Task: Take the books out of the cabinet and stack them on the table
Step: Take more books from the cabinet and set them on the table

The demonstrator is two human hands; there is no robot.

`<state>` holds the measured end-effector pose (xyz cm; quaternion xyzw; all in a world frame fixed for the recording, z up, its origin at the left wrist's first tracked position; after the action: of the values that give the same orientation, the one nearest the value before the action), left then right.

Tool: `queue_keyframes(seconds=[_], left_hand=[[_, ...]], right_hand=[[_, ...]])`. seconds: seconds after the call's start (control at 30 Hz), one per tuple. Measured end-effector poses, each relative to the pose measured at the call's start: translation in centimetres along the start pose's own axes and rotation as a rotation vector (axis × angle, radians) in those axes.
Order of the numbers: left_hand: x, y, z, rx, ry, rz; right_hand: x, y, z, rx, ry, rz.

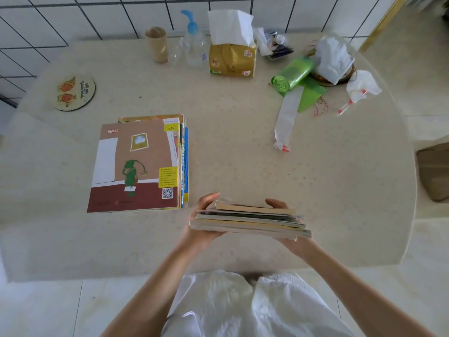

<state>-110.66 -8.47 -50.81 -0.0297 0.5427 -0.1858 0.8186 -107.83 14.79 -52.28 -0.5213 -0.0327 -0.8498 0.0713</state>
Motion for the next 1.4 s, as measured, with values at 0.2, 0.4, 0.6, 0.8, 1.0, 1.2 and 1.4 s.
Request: queue_keyframes(seconds=[0.2, 0.4, 0.6, 0.8, 1.0, 1.2, 1.4], left_hand=[[1.0, -0.6, -1.0, -0.038, -0.012, -0.123], [1.7, -1.6, -2.1, -0.063, -0.149, -0.114], [0.5, -0.6, -2.0, -0.101, -0.296, 0.050], [-0.5, 0.0, -3.7, -0.177, -0.405, 0.144], [-0.5, -0.6, -6.9, -0.192, -0.490, -0.003], [0.5, -2.0, -9.5, -0.246, -0.603, -0.003], [0.9, -2.5, -10.4, -0.318, -0.693, -0.006]], right_hand=[[0.9, -0.3, -0.4, -0.076, 0.036, -0.097], [0.2, -2.0, -2.0, -0.145, 0.050, 0.091], [3.5, -2.2, -3.3, -0.016, 0.108, -0.181], [2.5, -1.6, -4.8, -0.048, 0.302, -0.429], [2.3, -1.6, -8.6, -0.104, 0.352, -0.385], [1.9, -0.9, -12.6, -0.213, 0.367, -0.264], [-0.5, -0.1, -14.3, -0.215, 0.420, -0.115]])
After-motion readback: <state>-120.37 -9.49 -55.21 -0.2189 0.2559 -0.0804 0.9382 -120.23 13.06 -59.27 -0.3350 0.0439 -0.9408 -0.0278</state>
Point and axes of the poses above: each hand's wrist, its own z-axis away from the middle knuckle, its own y-axis out of the palm, x = y × z, the point moved 9 cm from there along -z, towards the middle knuckle, and after that the axes turned 6 degrees about -z, right-handed, at the moved point
